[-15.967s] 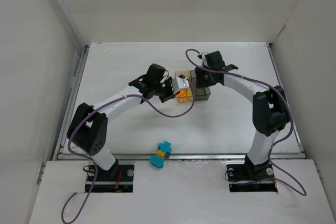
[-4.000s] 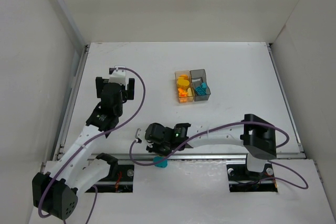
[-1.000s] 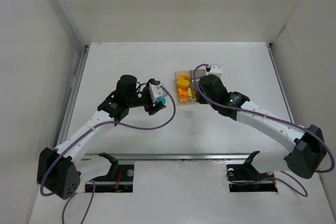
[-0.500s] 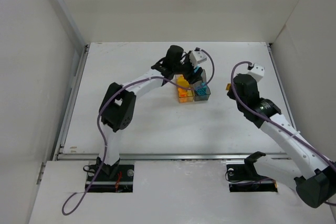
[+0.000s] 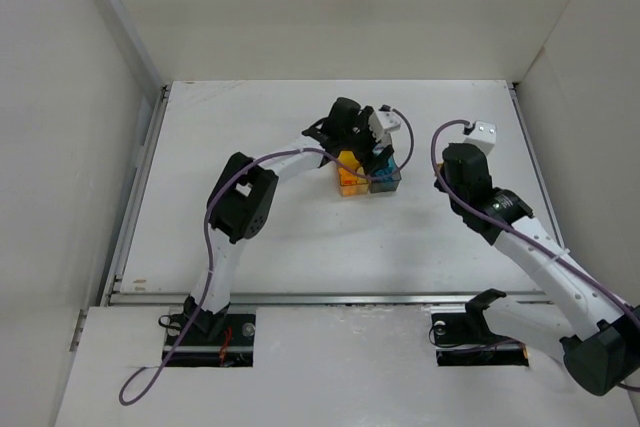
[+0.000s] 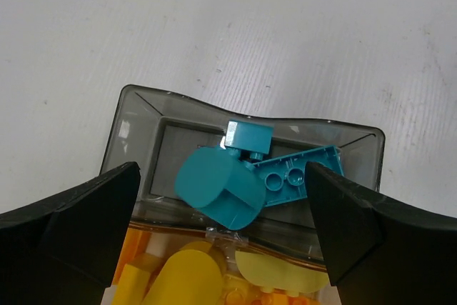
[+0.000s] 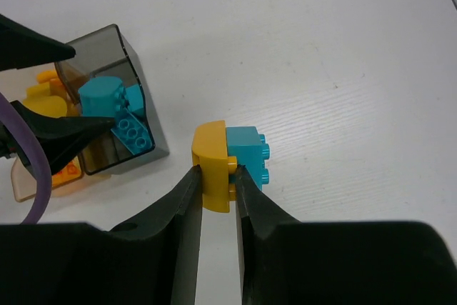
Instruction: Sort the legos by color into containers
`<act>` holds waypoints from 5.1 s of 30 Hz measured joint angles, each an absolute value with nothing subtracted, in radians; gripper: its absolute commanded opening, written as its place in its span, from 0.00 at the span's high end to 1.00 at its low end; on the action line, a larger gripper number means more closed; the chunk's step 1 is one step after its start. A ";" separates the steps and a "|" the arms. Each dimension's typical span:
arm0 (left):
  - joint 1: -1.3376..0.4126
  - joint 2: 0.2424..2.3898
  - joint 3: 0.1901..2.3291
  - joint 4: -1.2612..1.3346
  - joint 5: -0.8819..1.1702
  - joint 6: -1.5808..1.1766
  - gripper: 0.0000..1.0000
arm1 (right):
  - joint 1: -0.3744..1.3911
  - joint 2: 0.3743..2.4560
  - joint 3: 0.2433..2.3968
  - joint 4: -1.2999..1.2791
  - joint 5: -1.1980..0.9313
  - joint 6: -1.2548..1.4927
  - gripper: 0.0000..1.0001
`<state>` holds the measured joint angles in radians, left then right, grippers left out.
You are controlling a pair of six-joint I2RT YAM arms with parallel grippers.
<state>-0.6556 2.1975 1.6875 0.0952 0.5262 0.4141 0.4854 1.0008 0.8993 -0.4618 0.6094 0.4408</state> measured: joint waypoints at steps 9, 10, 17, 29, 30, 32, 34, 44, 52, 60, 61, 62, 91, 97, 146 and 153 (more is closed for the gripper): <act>-0.694 1.989 1.546 0.052 0.567 0.666 0.01 | 0.485 1.027 0.930 -0.460 0.472 0.383 1.00; -0.702 1.946 1.521 0.044 0.577 0.695 0.01 | 0.485 1.027 0.936 -0.455 0.445 0.379 1.00; -0.778 1.692 1.403 0.069 0.670 0.803 0.01 | 0.508 0.982 0.943 -0.390 0.236 0.366 1.00; -0.842 1.655 1.291 0.070 0.644 0.858 0.38 | 0.683 0.968 0.949 -0.389 0.248 0.481 1.00; -0.842 1.654 1.291 0.061 0.645 0.862 0.40 | 0.682 0.963 0.949 -0.389 0.255 0.491 1.00; -0.842 1.649 1.289 0.054 0.646 0.864 0.40 | 0.682 0.953 0.949 -0.390 0.266 0.502 1.00; -0.842 1.639 1.285 0.055 0.646 0.859 0.38 | 0.682 0.944 0.949 -0.391 0.275 0.510 1.00; -0.842 1.614 1.283 0.071 0.622 0.818 0.50 | 0.682 0.941 0.949 -0.411 0.296 0.521 1.00; -0.850 1.613 1.280 0.071 0.613 0.788 1.00 | 0.682 0.941 0.950 -0.405 0.300 0.524 1.00; -0.836 1.612 1.280 0.052 0.631 0.689 1.00 | 0.680 0.941 0.954 -0.421 0.259 0.400 0.12; -0.821 1.612 1.281 0.042 0.659 0.661 1.00 | 0.676 0.941 0.959 -0.428 0.253 0.363 0.11; -0.802 1.612 1.284 0.030 0.691 0.635 1.00 | 0.675 0.941 0.964 -0.435 0.239 0.328 0.11; -0.596 1.610 1.362 -0.261 1.216 0.639 1.00 | 0.674 1.019 0.991 -0.369 -0.254 -0.249 0.80; -0.579 1.610 1.363 -0.252 1.181 0.634 1.00 | 0.672 1.053 1.011 -0.394 -0.274 -0.251 0.72; -0.591 1.600 1.364 -0.230 1.389 0.736 1.00 | 0.628 1.049 0.996 -0.359 -0.355 -0.350 0.26; -0.589 1.593 1.364 -0.237 1.386 0.748 1.00 | 0.628 1.063 1.009 -0.355 -0.401 -0.352 0.44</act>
<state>-0.5888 1.5932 1.3643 -0.2367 1.3865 0.7483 0.6277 1.0626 1.0092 -0.3550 -0.4007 -0.3515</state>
